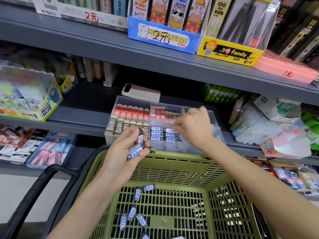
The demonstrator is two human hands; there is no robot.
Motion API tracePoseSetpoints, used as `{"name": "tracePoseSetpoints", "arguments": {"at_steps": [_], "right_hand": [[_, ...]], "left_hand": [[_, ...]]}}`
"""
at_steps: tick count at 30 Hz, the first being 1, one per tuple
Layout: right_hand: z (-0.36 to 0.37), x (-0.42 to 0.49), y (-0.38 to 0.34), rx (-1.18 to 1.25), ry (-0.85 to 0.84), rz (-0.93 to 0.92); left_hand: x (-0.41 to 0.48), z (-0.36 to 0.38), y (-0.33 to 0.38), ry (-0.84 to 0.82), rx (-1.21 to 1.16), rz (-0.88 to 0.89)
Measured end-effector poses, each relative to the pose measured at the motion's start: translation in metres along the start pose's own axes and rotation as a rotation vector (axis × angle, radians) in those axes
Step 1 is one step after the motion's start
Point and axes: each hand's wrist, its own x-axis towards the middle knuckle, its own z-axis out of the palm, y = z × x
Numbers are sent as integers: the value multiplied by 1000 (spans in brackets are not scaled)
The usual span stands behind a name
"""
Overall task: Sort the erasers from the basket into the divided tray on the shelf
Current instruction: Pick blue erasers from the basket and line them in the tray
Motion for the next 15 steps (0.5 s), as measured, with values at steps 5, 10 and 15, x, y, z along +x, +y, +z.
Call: {"name": "tracePoseSetpoints", "arguments": {"at_steps": [5, 10, 15], "right_hand": [[1, -5, 5, -37, -86, -44], [4, 0, -2, 78, -129, 67], [8, -1, -9, 49, -67, 178]], "left_hand": [[0, -3, 0, -14, 25, 9], [2, -5, -1, -17, -9, -6], [3, -6, -1, -22, -24, -19]]}}
